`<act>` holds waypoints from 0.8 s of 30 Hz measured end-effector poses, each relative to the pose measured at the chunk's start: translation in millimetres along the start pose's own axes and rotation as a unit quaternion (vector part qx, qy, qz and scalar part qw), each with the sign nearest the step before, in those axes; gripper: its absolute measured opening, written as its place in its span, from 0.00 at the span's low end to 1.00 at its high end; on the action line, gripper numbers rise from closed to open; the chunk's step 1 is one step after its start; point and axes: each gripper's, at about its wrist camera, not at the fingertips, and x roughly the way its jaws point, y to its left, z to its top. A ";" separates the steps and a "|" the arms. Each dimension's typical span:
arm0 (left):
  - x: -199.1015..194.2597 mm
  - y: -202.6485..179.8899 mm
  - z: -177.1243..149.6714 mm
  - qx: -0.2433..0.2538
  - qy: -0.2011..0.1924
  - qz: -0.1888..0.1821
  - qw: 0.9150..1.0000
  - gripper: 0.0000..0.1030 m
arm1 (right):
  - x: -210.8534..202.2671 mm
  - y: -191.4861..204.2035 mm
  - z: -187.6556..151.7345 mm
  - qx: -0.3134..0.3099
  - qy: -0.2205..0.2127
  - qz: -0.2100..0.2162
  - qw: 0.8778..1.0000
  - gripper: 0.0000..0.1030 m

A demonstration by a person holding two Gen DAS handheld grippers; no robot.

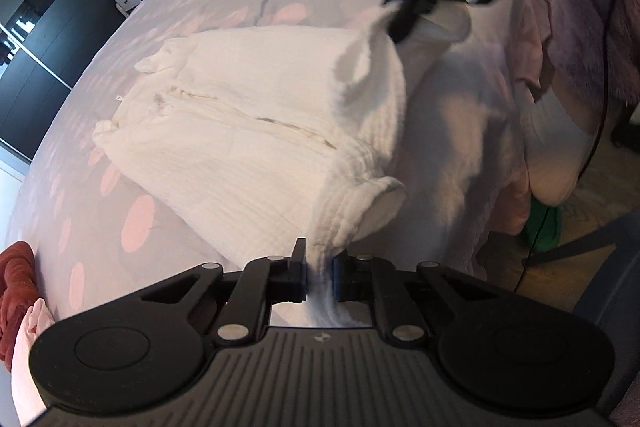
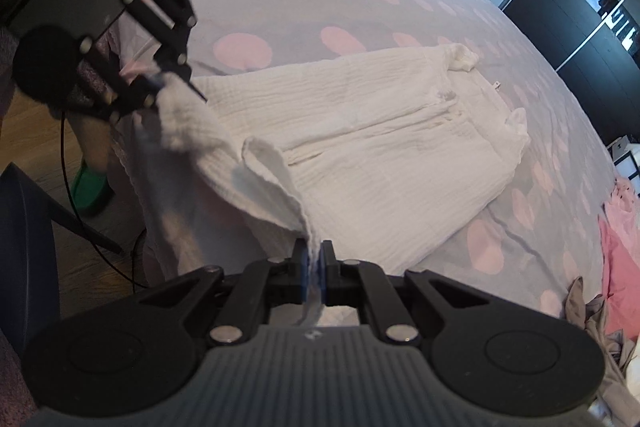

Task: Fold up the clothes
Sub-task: 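Lift the hem with both tools and fold it over toward the collar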

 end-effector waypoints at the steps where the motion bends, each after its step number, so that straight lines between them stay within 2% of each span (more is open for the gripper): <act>1: -2.7 7.3 3.0 -0.008 -0.004 -0.002 1.000 0.08 | -1.5 -1.1 1.3 -0.003 -0.003 -0.005 1.000 0.07; 7: -10.6 65.4 23.7 -0.065 -0.020 -0.043 0.997 0.08 | -10.1 -20.9 17.7 -0.008 -0.025 -0.033 0.999 0.06; 14: 4.0 131.9 54.8 -0.082 -0.029 -0.051 0.995 0.08 | -0.1 -68.0 45.9 -0.016 -0.037 -0.067 0.997 0.06; 18: 25.0 168.6 70.9 -0.088 -0.030 -0.051 0.994 0.07 | 16.6 -103.1 61.4 -0.003 -0.043 -0.084 0.996 0.06; 24: 84.1 224.1 86.0 -0.109 -0.009 -0.089 0.990 0.07 | 68.5 -155.2 76.6 0.020 -0.026 -0.073 0.997 0.06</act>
